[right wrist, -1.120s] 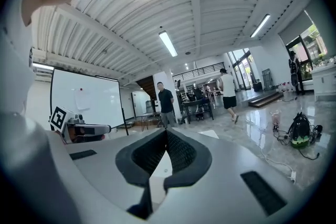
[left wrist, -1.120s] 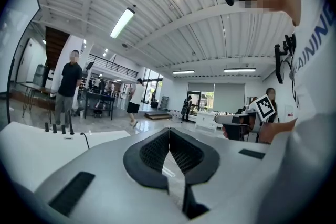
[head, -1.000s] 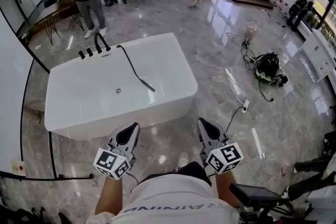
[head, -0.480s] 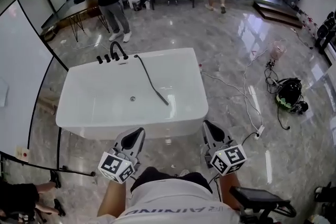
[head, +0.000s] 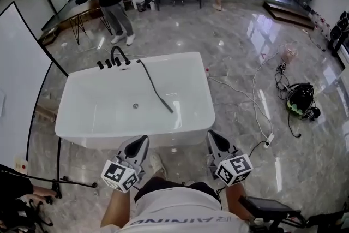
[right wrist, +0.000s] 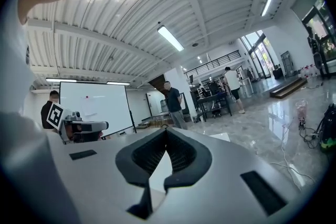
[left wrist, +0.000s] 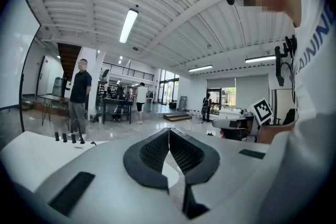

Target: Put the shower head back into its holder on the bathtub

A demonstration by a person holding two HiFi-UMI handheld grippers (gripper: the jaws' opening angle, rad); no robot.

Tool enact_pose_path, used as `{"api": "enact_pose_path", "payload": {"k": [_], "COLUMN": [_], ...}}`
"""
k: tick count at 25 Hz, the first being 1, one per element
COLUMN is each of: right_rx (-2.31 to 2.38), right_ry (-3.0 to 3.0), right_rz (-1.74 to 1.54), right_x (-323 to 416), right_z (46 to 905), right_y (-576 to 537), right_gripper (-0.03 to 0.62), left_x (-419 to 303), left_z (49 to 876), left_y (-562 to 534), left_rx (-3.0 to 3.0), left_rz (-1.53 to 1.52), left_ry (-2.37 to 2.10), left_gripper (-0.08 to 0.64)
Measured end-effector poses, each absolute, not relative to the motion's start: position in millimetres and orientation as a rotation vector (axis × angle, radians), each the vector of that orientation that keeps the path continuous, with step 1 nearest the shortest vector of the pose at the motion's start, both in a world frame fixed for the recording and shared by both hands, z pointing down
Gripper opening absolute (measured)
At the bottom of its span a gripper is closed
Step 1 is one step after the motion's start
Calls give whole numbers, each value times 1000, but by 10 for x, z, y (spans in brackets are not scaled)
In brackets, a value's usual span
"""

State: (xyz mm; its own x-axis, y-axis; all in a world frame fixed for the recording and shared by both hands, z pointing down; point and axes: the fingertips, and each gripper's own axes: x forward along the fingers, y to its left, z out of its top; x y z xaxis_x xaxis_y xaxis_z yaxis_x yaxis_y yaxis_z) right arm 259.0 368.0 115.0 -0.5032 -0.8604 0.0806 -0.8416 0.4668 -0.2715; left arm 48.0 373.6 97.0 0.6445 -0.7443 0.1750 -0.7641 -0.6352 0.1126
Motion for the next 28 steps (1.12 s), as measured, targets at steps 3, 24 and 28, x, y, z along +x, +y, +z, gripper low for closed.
{"api": "enact_pose_path", "payload": {"k": [3, 24, 28], "right_rx": [-1585, -1648, -1633], "right_ry": [2616, 2747, 2792], "right_rz": [-440, -362, -374], "right_x": [2599, 679, 336], "right_z": [1189, 1216, 1321], "right_y": [3558, 1188, 864], "right_gripper": [9, 9, 9], "left_x": [451, -1447, -1775], "left_z": [1036, 1385, 1518], "left_y": [3536, 1068, 731], "left_rx": [2691, 2658, 2620], "left_rz": [148, 63, 60], "left_ry": [-1207, -1178, -1194], "left_gripper": [18, 18, 18]}}
